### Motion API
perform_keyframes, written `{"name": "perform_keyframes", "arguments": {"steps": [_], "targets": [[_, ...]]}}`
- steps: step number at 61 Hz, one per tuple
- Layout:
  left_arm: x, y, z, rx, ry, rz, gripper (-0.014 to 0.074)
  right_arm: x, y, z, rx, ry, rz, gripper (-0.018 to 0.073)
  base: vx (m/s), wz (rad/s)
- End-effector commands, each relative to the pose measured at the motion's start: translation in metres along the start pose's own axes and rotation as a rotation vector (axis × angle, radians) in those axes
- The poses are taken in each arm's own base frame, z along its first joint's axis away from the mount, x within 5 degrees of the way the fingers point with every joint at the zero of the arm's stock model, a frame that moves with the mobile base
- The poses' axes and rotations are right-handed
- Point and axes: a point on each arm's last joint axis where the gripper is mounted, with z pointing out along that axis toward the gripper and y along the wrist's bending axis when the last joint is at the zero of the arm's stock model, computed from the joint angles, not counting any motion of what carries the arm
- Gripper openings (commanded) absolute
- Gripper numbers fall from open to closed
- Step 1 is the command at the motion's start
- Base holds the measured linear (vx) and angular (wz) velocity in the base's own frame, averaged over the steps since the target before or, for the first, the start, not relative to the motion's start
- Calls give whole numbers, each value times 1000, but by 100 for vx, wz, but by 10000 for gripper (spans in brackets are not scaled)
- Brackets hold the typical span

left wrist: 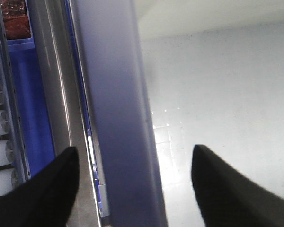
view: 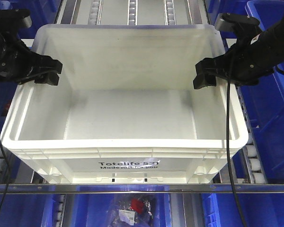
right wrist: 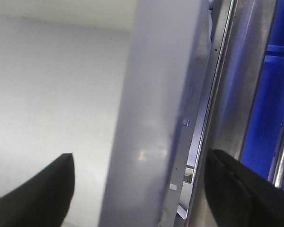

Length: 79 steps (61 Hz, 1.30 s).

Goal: Move bin from left to right shelf
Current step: 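Close both grippers on the side rims and pull the tote toward the robot, then lift the tote with both grippers and draw it off the shelf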

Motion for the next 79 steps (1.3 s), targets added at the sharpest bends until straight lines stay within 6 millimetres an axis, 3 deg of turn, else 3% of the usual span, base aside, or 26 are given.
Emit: {"name": "perform_keyframes", "arguments": {"steps": [1,19,43,79], "targets": [[-8,-5,-18,17,-93,-3,368,-10,5,-21,-10,-104,-16,429,0,0],[-7,-5,-18,17,-82,-2,8,-10,5,-21,-9,-102,-31,-15,0,0],[-6,-6,-24,19,-101,10,-9,-9,8,-27,-29,-119,-54,-6,0,0],[1,-10,-76,34,-270,24,-9,-3,19,-72,-35,-242,-84,-4,0,0]]}}
